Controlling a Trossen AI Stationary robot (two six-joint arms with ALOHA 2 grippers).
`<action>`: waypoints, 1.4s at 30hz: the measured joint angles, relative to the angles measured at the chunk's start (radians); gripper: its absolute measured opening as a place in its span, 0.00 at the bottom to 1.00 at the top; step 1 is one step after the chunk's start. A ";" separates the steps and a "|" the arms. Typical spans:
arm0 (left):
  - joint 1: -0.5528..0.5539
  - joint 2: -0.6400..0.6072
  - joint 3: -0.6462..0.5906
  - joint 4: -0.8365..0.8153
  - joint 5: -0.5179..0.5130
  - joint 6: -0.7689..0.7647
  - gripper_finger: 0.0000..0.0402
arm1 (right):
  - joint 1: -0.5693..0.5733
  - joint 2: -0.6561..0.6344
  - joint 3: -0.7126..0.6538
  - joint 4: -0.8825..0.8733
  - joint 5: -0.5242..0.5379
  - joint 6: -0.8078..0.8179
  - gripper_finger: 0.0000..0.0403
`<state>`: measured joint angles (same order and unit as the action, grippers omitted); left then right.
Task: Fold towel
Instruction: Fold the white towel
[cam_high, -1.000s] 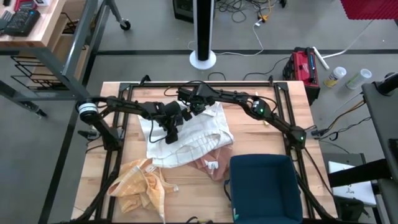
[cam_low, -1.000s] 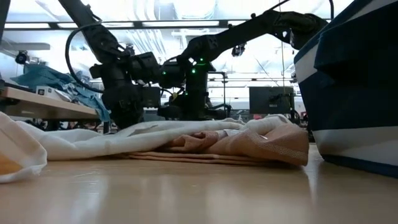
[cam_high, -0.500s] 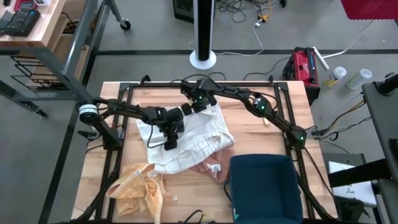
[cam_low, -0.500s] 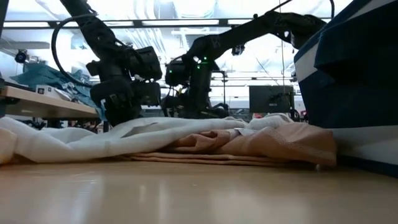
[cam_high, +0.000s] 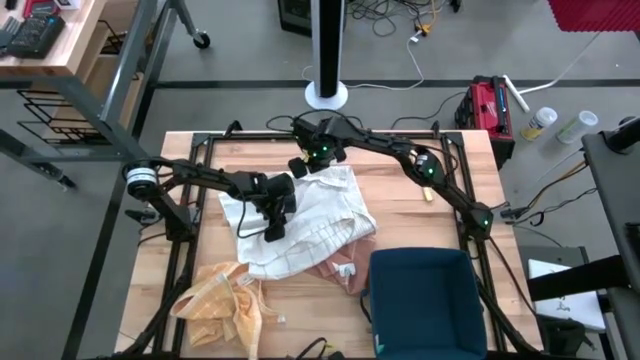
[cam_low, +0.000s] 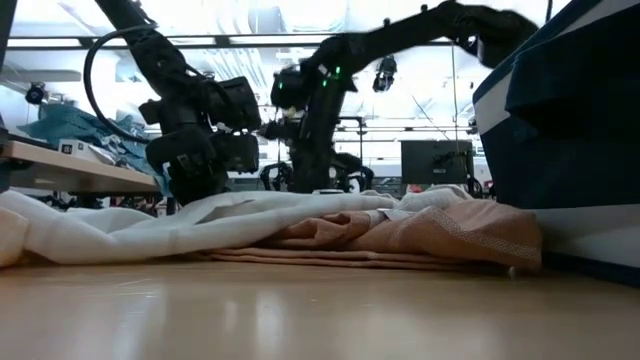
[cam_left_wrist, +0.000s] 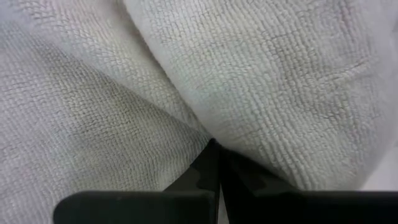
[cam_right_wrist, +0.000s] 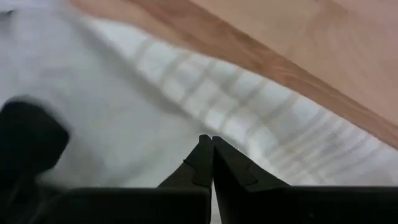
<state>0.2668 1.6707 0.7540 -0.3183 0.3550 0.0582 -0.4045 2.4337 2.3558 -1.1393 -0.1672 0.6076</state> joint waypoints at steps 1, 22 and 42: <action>0.000 -0.005 0.000 0.000 -0.002 0.000 0.00 | 0.000 -0.023 0.000 -0.014 0.001 -0.039 0.00; 0.006 -0.122 0.287 -0.064 -0.293 0.208 0.00 | -0.063 -0.384 0.000 -0.228 0.006 -0.796 0.00; 0.153 0.372 0.663 -0.278 -0.293 0.482 0.00 | 0.011 -0.595 -0.003 -0.365 -0.045 -0.886 0.00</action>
<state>0.4198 2.0430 1.4167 -0.5963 0.0620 0.5400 -0.3934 1.8384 2.3523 -1.5043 -0.2121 -0.2780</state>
